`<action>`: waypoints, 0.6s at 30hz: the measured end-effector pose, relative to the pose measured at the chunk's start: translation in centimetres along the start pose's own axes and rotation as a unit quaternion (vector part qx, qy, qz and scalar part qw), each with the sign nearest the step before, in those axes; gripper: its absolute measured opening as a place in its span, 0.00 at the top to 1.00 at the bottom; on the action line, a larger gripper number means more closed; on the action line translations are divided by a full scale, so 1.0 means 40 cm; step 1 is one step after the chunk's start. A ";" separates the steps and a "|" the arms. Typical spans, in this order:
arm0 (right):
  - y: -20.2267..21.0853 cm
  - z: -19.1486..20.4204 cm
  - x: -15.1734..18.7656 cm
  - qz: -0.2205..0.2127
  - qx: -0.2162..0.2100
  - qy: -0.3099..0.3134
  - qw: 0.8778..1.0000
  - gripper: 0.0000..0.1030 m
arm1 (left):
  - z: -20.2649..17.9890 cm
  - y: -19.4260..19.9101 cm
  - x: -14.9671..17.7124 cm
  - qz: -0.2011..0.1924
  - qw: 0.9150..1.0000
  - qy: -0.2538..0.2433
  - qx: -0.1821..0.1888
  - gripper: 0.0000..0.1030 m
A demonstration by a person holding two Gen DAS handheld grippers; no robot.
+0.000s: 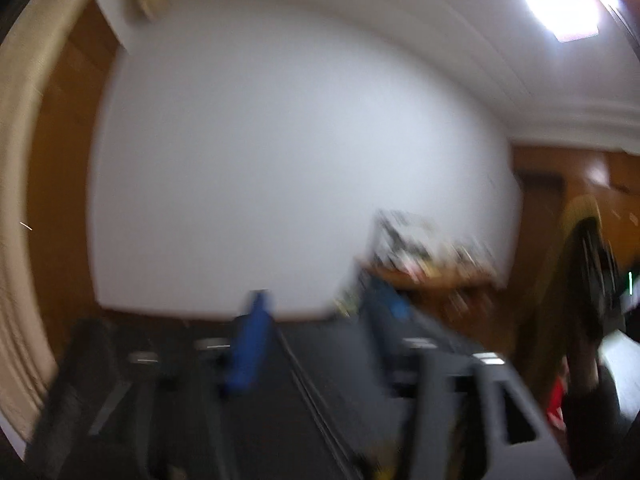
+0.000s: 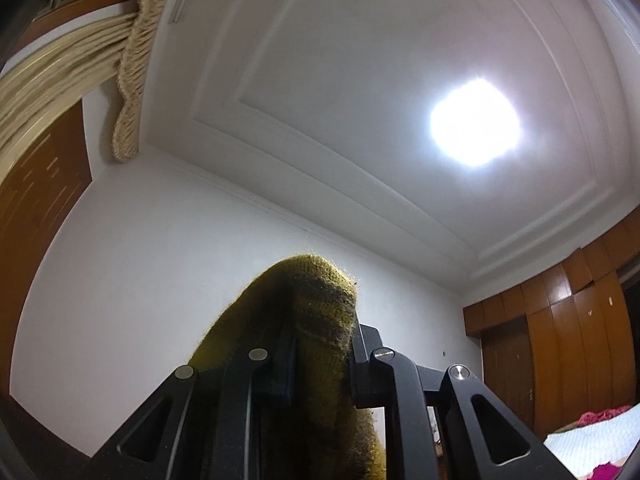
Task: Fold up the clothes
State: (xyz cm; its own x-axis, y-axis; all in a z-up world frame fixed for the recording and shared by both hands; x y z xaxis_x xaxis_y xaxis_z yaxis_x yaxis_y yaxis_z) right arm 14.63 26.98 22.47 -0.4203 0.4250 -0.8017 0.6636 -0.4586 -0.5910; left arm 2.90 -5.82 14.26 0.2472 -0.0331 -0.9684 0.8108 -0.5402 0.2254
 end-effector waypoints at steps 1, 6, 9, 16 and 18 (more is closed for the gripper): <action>-0.006 -0.002 0.001 0.004 0.001 0.000 1.000 0.83 | -0.016 -0.032 0.055 0.028 0.999 -0.005 0.026 0.19; -0.022 0.018 0.016 0.027 -0.003 0.003 1.000 0.82 | -0.159 -0.109 0.286 0.134 0.984 -0.060 0.103 0.18; -0.045 0.039 0.021 0.035 -0.006 0.011 0.999 0.82 | -0.229 -0.113 0.383 0.170 0.975 -0.057 0.133 0.18; -0.097 0.087 0.032 0.055 -0.014 0.031 0.998 0.82 | -0.300 -0.089 0.473 0.214 0.962 -0.009 0.169 0.18; -0.112 0.101 0.035 0.060 -0.017 0.036 0.997 0.82 | -0.286 -0.084 0.505 0.228 0.958 -0.007 0.174 0.18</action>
Point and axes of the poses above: each gripper's, at about its wrist camera, not at the fingertips, and y roughly against the way its jaws point, z to its left, x to its underside, the point moved 8 cm from there along -y, roughly the way its jaws point, and after that the axes turned 2 degrees about -y, right-handed, at the moved point
